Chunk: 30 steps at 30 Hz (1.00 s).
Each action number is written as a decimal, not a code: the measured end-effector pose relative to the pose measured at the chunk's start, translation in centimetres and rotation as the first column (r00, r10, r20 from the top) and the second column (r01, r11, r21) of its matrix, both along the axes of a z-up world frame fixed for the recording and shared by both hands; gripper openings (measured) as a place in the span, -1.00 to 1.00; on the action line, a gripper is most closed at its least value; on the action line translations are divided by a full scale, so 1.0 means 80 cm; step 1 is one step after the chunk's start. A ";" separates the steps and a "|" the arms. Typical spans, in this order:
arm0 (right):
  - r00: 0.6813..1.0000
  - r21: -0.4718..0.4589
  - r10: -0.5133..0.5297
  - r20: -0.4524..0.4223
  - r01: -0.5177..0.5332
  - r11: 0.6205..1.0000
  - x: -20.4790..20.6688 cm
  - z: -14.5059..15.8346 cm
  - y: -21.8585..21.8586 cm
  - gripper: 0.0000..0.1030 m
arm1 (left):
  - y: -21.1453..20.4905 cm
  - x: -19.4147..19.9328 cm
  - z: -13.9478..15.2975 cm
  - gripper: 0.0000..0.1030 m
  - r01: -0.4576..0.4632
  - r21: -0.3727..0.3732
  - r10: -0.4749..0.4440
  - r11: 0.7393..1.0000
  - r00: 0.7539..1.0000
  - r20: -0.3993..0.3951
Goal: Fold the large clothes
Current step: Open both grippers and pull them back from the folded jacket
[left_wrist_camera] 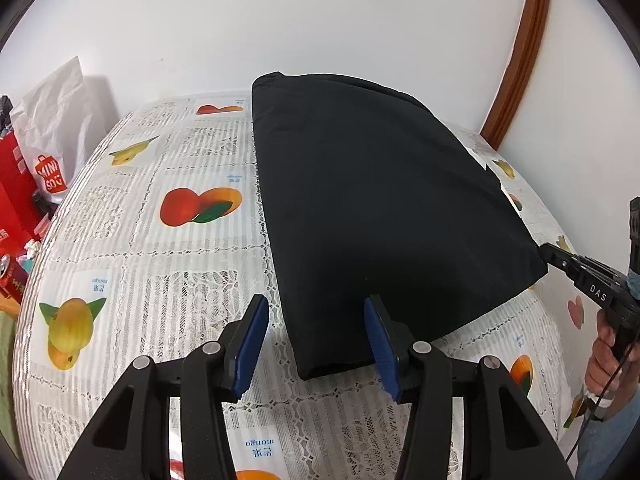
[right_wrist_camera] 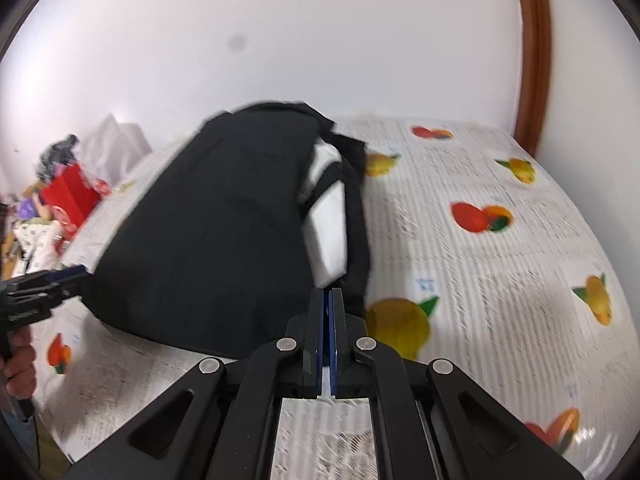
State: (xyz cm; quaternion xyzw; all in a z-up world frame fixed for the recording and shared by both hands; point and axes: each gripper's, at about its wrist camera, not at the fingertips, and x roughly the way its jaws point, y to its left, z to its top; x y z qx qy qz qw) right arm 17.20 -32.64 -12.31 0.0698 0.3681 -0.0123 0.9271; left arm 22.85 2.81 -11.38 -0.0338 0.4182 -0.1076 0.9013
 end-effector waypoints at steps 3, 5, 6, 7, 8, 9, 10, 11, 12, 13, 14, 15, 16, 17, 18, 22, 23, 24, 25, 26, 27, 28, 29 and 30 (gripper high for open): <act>1.000 0.001 -0.023 -0.021 0.023 1.000 -0.002 0.000 -0.002 -0.95 | 0.000 -0.004 0.000 -0.04 -0.013 -0.001 0.013 1.000 1.000 -0.004; 0.999 0.001 -0.040 -0.027 0.040 0.999 -0.005 0.002 -0.002 -0.95 | 0.000 -0.007 -0.001 0.00 -0.021 0.006 0.021 1.000 1.000 -0.009; 0.998 0.000 -0.046 -0.033 0.046 0.999 -0.007 0.003 -0.001 -0.94 | 0.000 -0.008 -0.001 0.01 -0.026 0.009 0.026 1.000 1.000 -0.011; 0.998 0.000 -0.049 -0.039 0.049 0.999 -0.008 0.003 0.000 -0.92 | 0.001 -0.010 -0.001 0.03 -0.032 0.009 0.032 0.999 0.999 -0.014; 0.998 -0.001 -0.052 -0.045 0.052 0.999 -0.007 0.002 0.000 -0.91 | 0.002 -0.012 -0.001 0.04 -0.036 0.007 0.036 0.999 0.999 -0.016; 0.997 -0.008 -0.055 -0.056 0.055 0.998 -0.007 0.002 0.002 -0.90 | 0.002 -0.013 -0.001 0.06 -0.039 0.004 0.039 0.999 0.999 -0.018; 0.996 -0.012 -0.058 -0.062 0.058 0.998 -0.007 0.002 0.003 -0.88 | 0.003 -0.015 -0.002 0.08 -0.044 0.000 0.044 0.999 0.999 -0.021; 0.996 -0.014 -0.062 -0.067 0.061 0.998 -0.006 0.002 0.003 -0.87 | 0.003 -0.016 -0.002 0.09 -0.049 0.000 0.049 0.999 0.999 -0.024; 0.996 -0.015 -0.066 -0.068 0.065 0.998 -0.005 0.002 0.004 -0.86 | 0.004 -0.017 -0.002 0.09 -0.052 0.000 0.052 0.999 0.998 -0.027; 0.995 -0.013 -0.069 -0.069 0.069 0.998 -0.005 0.002 0.004 -0.86 | 0.004 -0.018 -0.002 0.10 -0.056 -0.002 0.056 0.998 0.998 -0.029; 0.995 -0.012 -0.071 -0.070 0.070 0.997 -0.005 0.003 0.004 -0.85 | 0.005 -0.019 -0.002 0.11 -0.060 -0.004 0.060 0.998 0.998 -0.031; 0.995 -0.013 -0.075 -0.072 0.074 0.997 -0.006 0.003 0.005 -0.85 | 0.005 -0.021 -0.001 0.11 -0.064 -0.005 0.064 0.998 0.997 -0.033; 0.994 -0.016 -0.079 -0.075 0.078 0.997 -0.007 0.004 0.005 -0.83 | 0.006 -0.022 -0.001 0.13 -0.067 -0.006 0.067 0.998 0.997 -0.034; 0.993 -0.021 -0.085 -0.078 0.083 0.996 -0.008 0.004 0.006 -0.81 | 0.006 -0.024 0.000 0.15 -0.069 -0.006 0.069 0.998 0.997 -0.034; 0.993 -0.028 -0.090 -0.080 0.088 0.996 -0.009 0.005 0.007 -0.77 | 0.007 -0.026 0.000 0.16 -0.072 -0.004 0.072 0.997 0.997 -0.032; 0.992 -0.043 -0.099 -0.079 0.096 0.995 -0.022 0.013 0.012 -0.49 | 0.010 -0.035 0.008 0.22 -0.086 0.001 0.086 0.996 0.996 -0.019; 0.992 -0.041 -0.099 -0.075 0.097 0.994 -0.027 0.016 0.012 -0.41 | 0.010 -0.038 0.010 0.25 -0.089 0.000 0.089 0.996 0.996 -0.017; 0.992 -0.041 -0.104 -0.072 0.102 0.994 -0.032 0.020 0.013 -0.26 | 0.011 -0.043 0.014 0.26 -0.094 -0.002 0.094 0.996 0.995 -0.012; 0.992 -0.040 -0.113 -0.064 0.110 0.993 -0.038 0.025 0.014 -0.15 | 0.011 -0.046 0.017 0.28 -0.095 -0.003 0.095 0.995 0.995 -0.007; 0.991 -0.039 -0.119 -0.057 0.117 0.992 -0.044 0.030 0.015 -0.11 | 0.011 -0.051 0.021 0.30 -0.097 -0.002 0.097 0.995 0.995 -0.002; 0.990 -0.040 -0.128 -0.052 0.126 0.991 -0.052 0.036 0.016 -0.04 | 0.011 -0.055 0.025 0.31 -0.100 -0.001 0.100 0.995 0.995 0.005; 0.989 -0.046 -0.137 -0.051 0.135 0.990 -0.058 0.042 0.018 0.03 | 0.010 -0.061 0.030 0.35 -0.105 0.001 0.105 0.995 0.994 0.014; 0.988 -0.056 -0.146 -0.050 0.143 0.988 -0.064 0.047 0.020 0.04 | 0.009 -0.066 0.035 0.39 -0.108 0.003 0.108 0.994 0.994 0.022; 0.987 -0.063 -0.151 -0.048 0.148 0.987 -0.069 0.052 0.022 0.05 | 0.009 -0.072 0.040 0.41 -0.112 0.005 0.112 0.994 0.993 0.033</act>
